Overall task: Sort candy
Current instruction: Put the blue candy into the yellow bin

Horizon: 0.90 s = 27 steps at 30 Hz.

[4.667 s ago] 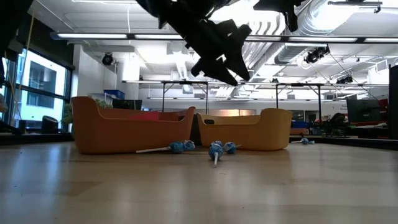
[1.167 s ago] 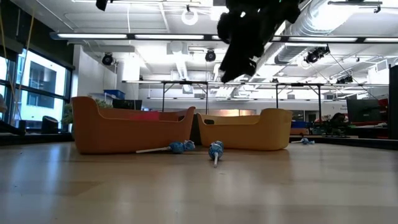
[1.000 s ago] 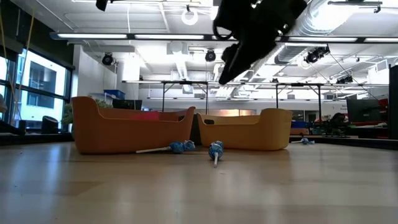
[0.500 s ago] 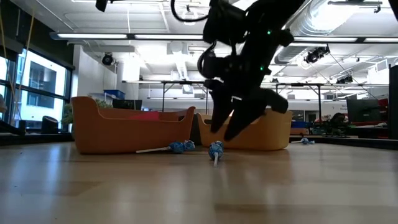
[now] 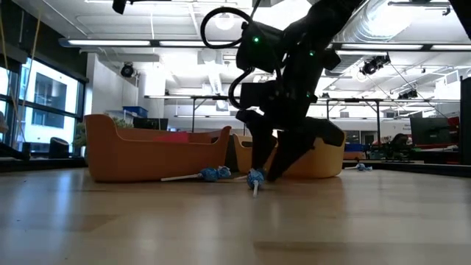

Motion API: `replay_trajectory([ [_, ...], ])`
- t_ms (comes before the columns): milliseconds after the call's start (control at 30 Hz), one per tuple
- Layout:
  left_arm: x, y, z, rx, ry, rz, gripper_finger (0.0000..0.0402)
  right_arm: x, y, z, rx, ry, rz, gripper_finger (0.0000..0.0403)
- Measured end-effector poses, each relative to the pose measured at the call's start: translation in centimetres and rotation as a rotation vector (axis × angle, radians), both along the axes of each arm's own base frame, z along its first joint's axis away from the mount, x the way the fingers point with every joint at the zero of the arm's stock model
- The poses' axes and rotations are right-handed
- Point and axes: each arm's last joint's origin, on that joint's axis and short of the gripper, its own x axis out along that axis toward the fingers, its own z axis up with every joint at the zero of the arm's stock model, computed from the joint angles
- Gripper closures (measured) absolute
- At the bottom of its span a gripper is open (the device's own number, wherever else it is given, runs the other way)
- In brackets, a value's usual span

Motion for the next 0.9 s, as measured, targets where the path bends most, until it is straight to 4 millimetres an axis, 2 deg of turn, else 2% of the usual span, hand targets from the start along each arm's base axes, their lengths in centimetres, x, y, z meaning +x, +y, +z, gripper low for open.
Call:
replay_trajectory([
  [167, 0.0, 0.0, 0.0, 0.001, 0.000, 0.005, 0.0167, -0.1, 0.1, 0.5, 0.032, 0.026, -0.076, 0.0360],
  [267, 0.0, 0.0, 0.0, 0.002, 0.000, 0.011, 0.0167, 0.0, 0.1, 1.8, 0.101, 0.055, -0.154, 0.0368],
  [333, 0.0, 0.0, 0.0, 0.002, 0.000, 0.012, 0.0167, 0.4, 0.1, 4.3, 0.147, 0.016, -0.191, 0.0363],
  [400, 0.0, 0.0, 0.0, 0.003, 0.000, 0.013, 0.0167, 0.5, 0.2, 7.9, 0.161, -0.071, -0.199, 0.0358],
  [500, 0.0, 0.0, 0.0, 0.003, 0.000, 0.013, 0.0167, -0.6, 0.1, 12.3, 0.155, -0.141, -0.207, 0.0362],
  [633, 0.0, 0.0, 0.0, 0.004, 0.001, 0.012, 0.0167, -3.0, -1.7, 15.9, 0.098, -0.177, -0.284, 0.0363],
  [700, 0.0, 0.0, 0.0, 0.004, 0.001, 0.012, 0.0167, -4.2, -2.9, 16.3, 0.115, -0.153, -0.362, 0.0355],
  [800, 0.0, 0.0, 0.0, 0.004, 0.002, 0.011, 0.0167, -5.0, -4.5, 14.8, 0.173, -0.093, -0.497, 0.0330],
  [900, 0.0, 0.0, 0.0, 0.004, 0.002, 0.009, 0.0167, -5.4, -5.8, 13.2, 0.236, -0.107, -0.625, 0.0298],
])
